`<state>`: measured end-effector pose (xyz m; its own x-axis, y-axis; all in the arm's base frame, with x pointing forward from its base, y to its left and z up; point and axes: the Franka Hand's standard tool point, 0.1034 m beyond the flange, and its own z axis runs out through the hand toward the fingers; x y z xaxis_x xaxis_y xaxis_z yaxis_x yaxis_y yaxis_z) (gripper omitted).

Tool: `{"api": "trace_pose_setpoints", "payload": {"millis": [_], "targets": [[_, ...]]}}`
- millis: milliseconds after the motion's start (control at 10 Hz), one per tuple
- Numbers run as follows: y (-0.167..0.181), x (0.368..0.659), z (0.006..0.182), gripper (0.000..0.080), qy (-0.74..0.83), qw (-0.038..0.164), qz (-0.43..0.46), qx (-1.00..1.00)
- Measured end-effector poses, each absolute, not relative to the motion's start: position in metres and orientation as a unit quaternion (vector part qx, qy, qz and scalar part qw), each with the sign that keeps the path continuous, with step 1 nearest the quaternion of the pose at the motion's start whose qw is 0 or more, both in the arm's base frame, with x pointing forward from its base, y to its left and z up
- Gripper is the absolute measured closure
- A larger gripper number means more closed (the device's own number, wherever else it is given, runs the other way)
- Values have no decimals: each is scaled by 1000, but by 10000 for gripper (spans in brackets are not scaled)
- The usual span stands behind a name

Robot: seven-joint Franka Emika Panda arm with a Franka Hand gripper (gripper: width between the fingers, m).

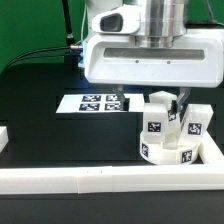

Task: Assemble stool

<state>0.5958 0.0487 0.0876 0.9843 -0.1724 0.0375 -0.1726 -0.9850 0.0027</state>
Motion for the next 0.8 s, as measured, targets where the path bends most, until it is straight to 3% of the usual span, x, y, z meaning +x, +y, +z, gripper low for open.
{"api": "trace_pose_setpoints", "payload": {"millis": [400, 600, 800], "targets": [[52, 597, 89, 163, -94, 4, 20, 995], [52, 597, 88, 467, -95, 5, 21, 995], [51, 597, 87, 466, -103, 5, 21, 994]]}}
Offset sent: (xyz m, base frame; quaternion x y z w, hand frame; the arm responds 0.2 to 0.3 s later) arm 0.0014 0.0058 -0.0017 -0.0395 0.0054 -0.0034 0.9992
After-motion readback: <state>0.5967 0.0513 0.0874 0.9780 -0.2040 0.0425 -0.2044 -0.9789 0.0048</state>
